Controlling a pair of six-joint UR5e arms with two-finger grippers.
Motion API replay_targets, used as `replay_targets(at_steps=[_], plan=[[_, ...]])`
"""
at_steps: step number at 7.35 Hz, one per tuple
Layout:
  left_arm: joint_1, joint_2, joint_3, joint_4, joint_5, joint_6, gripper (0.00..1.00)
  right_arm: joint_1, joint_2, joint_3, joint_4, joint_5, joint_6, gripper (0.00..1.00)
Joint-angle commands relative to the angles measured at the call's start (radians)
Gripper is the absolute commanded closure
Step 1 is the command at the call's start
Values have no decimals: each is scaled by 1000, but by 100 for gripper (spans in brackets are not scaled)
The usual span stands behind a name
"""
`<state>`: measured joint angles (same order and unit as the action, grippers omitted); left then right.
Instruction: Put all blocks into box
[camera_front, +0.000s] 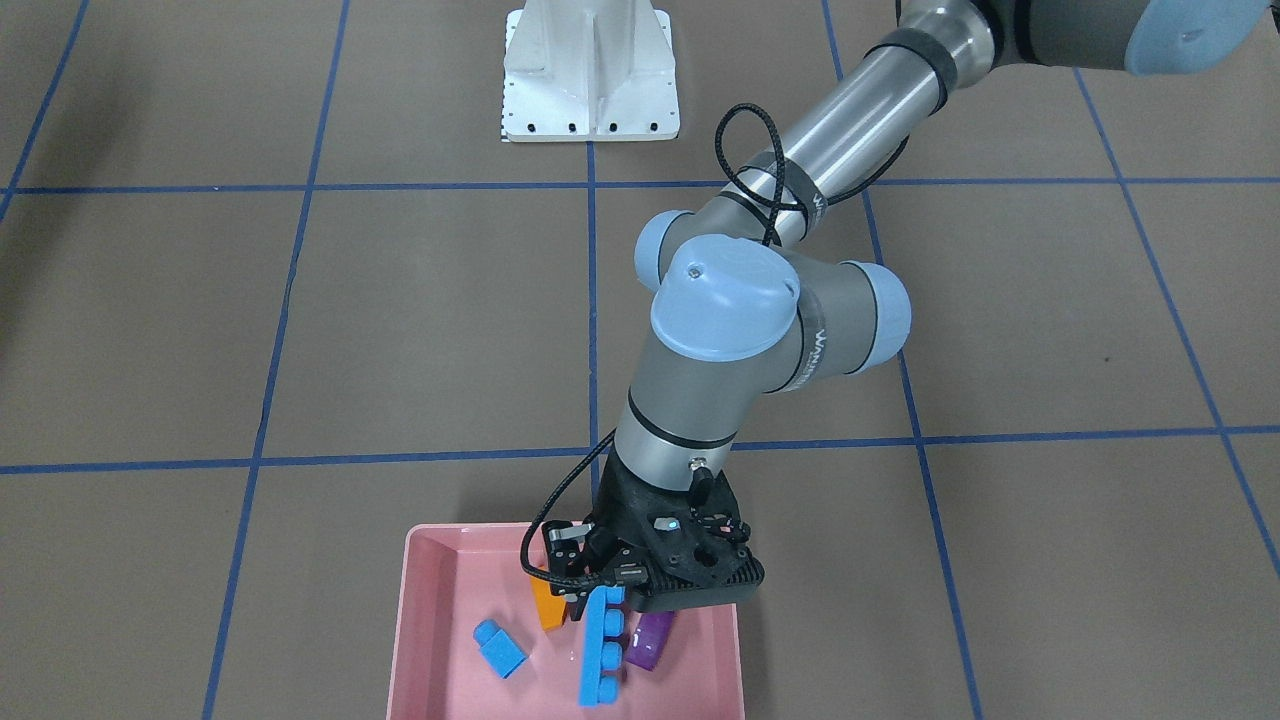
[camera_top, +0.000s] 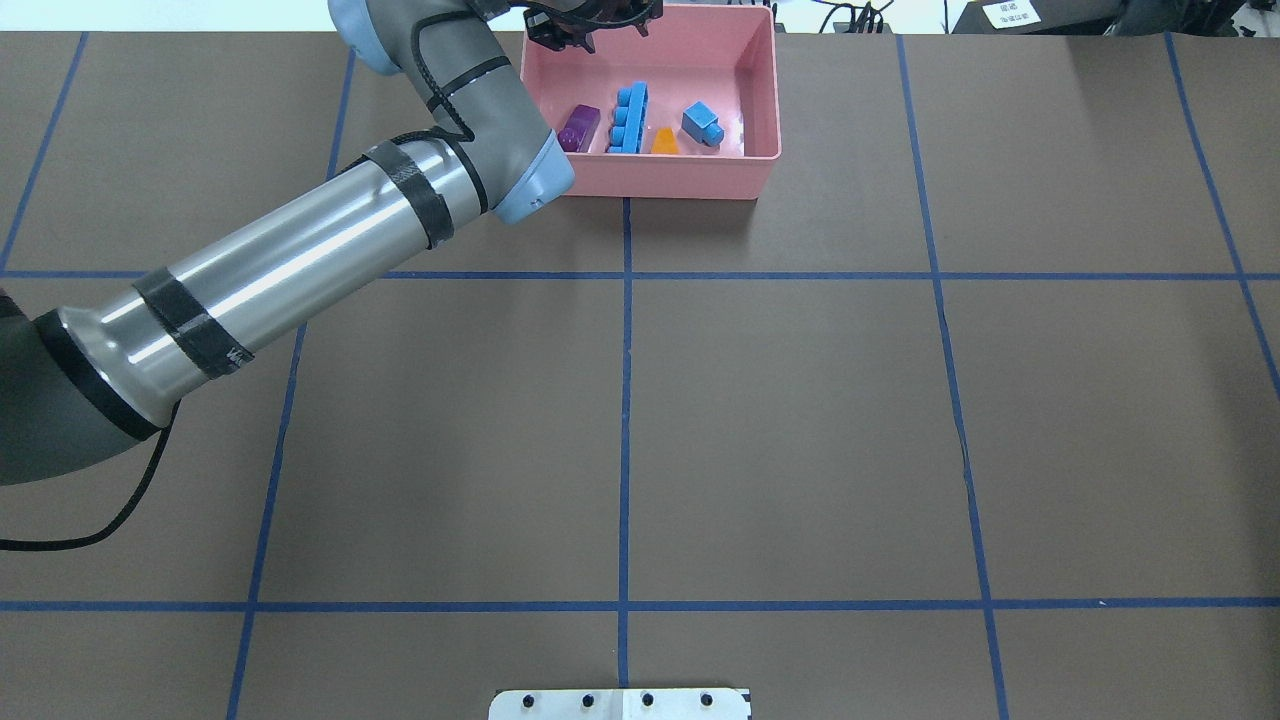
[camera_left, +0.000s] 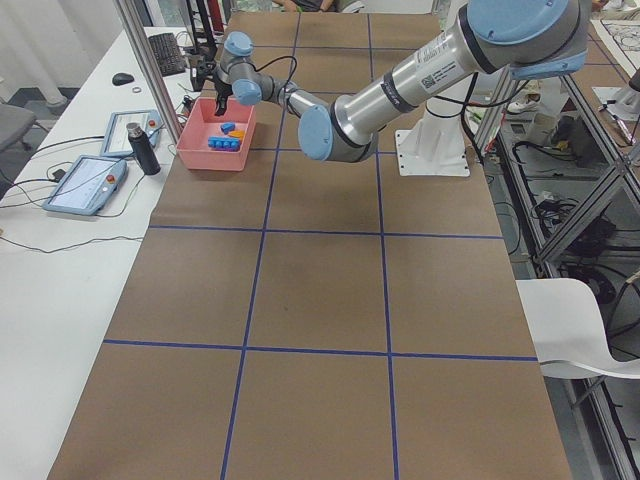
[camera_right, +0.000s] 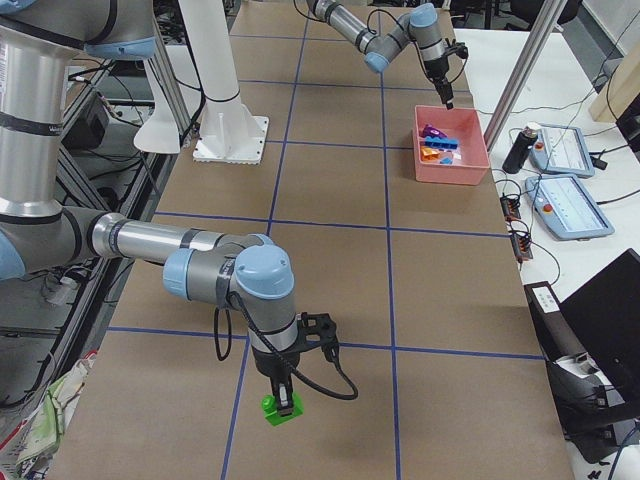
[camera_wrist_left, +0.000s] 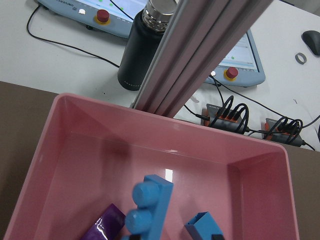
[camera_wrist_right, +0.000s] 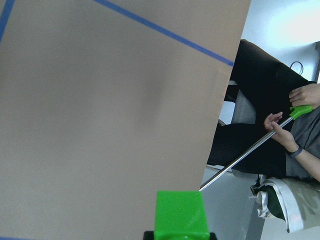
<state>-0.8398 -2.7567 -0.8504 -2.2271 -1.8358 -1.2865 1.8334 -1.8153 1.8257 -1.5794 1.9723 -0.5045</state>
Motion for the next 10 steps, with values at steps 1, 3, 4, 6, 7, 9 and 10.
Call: replay_targets(at_steps=[1, 3, 4, 6, 7, 9, 10], plan=[[-1, 23, -88, 93, -6, -5, 0, -144, 129, -3, -2, 20, 131, 100], [-42, 29, -203, 315, -92, 7, 0, -288, 248, -5, -4, 115, 329, 100], [-70, 75, -270, 378, -117, 24, 0, -355, 317, -6, -4, 156, 460, 100], [-119, 147, -384, 507, -112, 116, 0, -550, 510, -44, 7, 203, 721, 100], [-136, 172, -435, 593, -103, 192, 0, -630, 656, -108, 7, 200, 851, 100], [-179, 362, -627, 659, -99, 373, 0, -729, 958, -317, 7, 194, 1056, 100], [-195, 491, -735, 659, -82, 480, 0, -750, 1040, -397, 10, 183, 1078, 100]])
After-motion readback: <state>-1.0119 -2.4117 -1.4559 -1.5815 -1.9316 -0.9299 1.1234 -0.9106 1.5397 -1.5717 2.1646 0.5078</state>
